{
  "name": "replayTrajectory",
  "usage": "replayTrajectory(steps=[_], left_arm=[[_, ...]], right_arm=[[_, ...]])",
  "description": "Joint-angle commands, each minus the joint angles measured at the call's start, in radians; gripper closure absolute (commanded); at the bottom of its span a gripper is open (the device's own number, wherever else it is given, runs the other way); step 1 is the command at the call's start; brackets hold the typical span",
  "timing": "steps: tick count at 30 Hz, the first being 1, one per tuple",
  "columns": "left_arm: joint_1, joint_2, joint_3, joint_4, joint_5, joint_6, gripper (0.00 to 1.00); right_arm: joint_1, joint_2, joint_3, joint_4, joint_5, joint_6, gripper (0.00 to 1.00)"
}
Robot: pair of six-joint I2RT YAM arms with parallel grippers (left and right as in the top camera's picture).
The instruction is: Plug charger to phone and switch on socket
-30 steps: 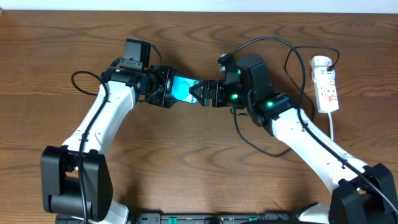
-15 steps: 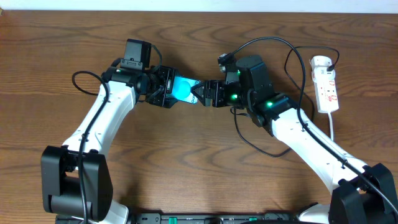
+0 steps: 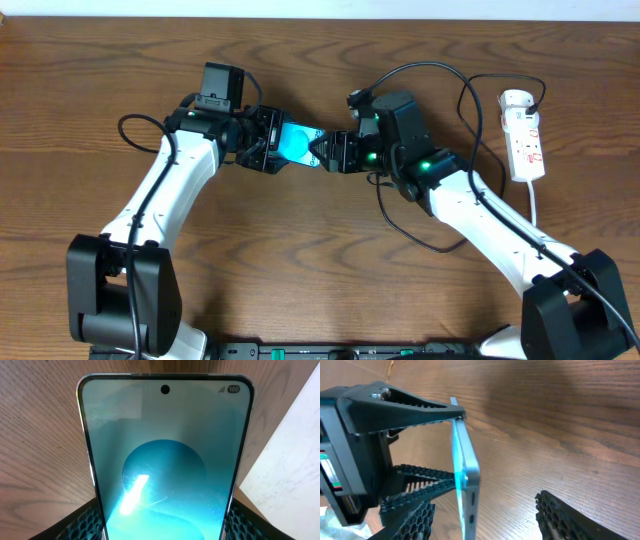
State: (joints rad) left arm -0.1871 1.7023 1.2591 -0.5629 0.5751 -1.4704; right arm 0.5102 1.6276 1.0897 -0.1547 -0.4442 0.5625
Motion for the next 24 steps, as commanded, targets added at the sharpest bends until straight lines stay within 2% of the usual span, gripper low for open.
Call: replayTrajectory(steps=[1, 3, 5, 8, 13, 16, 24], left_arm=[[-0.004, -0.002, 0.026, 0.008, 0.023, -0.009, 0.93], [-0.005, -0.002, 0.026, 0.009, 0.023, -0.009, 0.93], [-0.004, -0.002, 0.026, 0.008, 0.023, -0.009, 0.93], [-0.004, -0.002, 0.026, 0.009, 0.023, -0.009, 0.93], [-0.005, -0.002, 0.026, 0.009, 0.024, -0.009, 0.93], [-0.005, -0.002, 0.026, 0.009, 0.024, -0.009, 0.93], [-0.010, -0.002, 0.026, 0.008, 0.027, -0.009, 0.93]], right_arm=[[0.023, 0.003, 0.011, 0.016, 0.008, -0.022, 0.39], [0.029, 0.003, 0.011, 0.025, 0.009, -0.024, 0.46], [0.034, 0.003, 0.011, 0.031, 0.009, -0.029, 0.47], [0.035, 0.003, 0.011, 0.032, 0.010, -0.029, 0.55], [0.035, 0.003, 0.011, 0.032, 0.014, -0.029, 0.56], [0.035, 0.003, 0.011, 0.032, 0.017, -0.029, 0.61], [0.035, 0.003, 0.011, 0.032, 0.023, -0.029, 0.60]])
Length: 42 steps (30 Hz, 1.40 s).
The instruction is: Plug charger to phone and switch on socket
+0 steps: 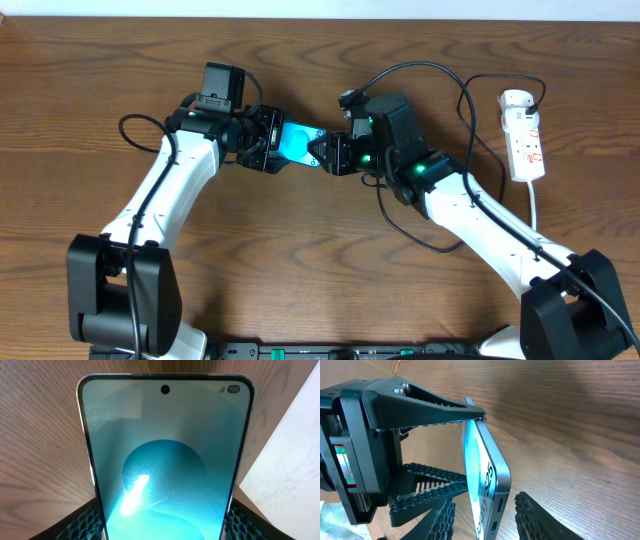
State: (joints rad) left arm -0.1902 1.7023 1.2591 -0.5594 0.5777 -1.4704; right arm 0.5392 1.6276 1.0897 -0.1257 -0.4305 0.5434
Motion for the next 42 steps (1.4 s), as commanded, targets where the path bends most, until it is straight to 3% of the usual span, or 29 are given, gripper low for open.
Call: replayTrajectory(steps=[1, 13, 30, 42], left_arm=[[-0.008, -0.002, 0.026, 0.005, 0.026, -0.010, 0.93], [-0.010, -0.002, 0.026, 0.005, 0.035, -0.010, 0.93], [-0.057, -0.002, 0.026, 0.003, -0.097, -0.009, 0.93], [-0.057, -0.002, 0.026, 0.005, -0.057, -0.009, 0.93]], right_arm=[[0.006, 0.003, 0.011, 0.003, 0.011, -0.010, 0.60], [0.006, 0.003, 0.011, 0.003, 0.037, -0.010, 0.60], [0.012, 0.003, 0.011, 0.003, 0.040, -0.010, 0.61], [0.012, 0.003, 0.011, 0.002, 0.047, -0.010, 0.61]])
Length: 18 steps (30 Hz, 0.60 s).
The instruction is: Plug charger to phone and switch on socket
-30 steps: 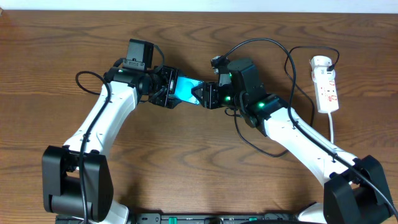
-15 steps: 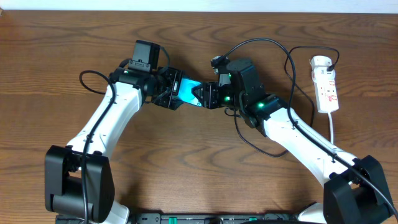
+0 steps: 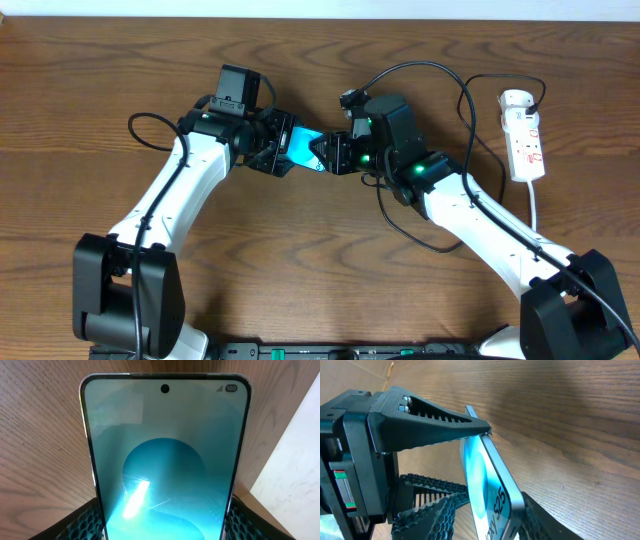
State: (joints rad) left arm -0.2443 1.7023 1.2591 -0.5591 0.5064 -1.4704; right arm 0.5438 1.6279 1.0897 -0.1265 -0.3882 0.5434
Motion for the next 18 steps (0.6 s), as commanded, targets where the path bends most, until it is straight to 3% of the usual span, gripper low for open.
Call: replayTrajectory(steps=[1, 18], left_arm=[[-0.003, -0.002, 0.026, 0.005, 0.021, -0.009, 0.93], [-0.003, -0.003, 0.026, 0.056, 0.138, -0.001, 0.93]], right_arm=[[0.008, 0.003, 0.011, 0.003, 0.005, -0.010, 0.61], [0.008, 0.003, 0.011, -0.008, 0.006, -0.010, 0.62]])
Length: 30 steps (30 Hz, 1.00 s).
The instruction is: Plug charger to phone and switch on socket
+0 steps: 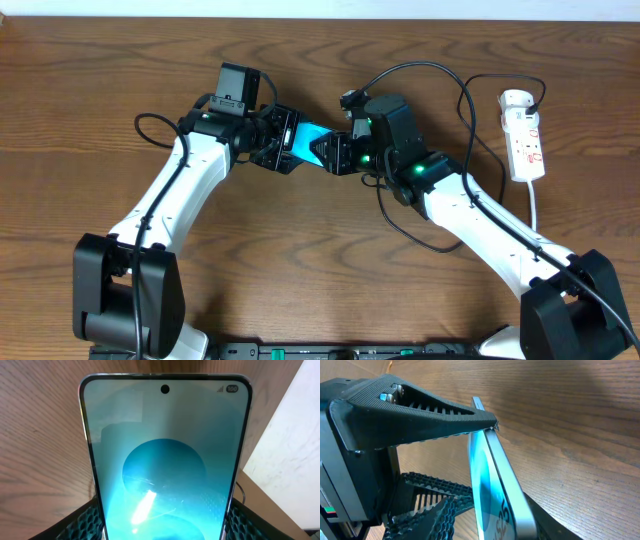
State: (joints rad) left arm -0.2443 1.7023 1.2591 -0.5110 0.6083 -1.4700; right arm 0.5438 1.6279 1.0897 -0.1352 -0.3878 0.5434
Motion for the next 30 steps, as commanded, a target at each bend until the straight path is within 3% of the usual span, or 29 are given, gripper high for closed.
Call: replayTrajectory(steps=[1, 30], left_arm=[[-0.003, -0.003, 0.026, 0.008, 0.036, -0.001, 0.93], [-0.003, -0.003, 0.026, 0.042, 0.091, -0.010, 0.93]], right_arm=[[0.008, 0.003, 0.011, 0.000, 0.006, -0.010, 0.62], [0.008, 0.003, 0.011, -0.003, 0.024, -0.010, 0.67]])
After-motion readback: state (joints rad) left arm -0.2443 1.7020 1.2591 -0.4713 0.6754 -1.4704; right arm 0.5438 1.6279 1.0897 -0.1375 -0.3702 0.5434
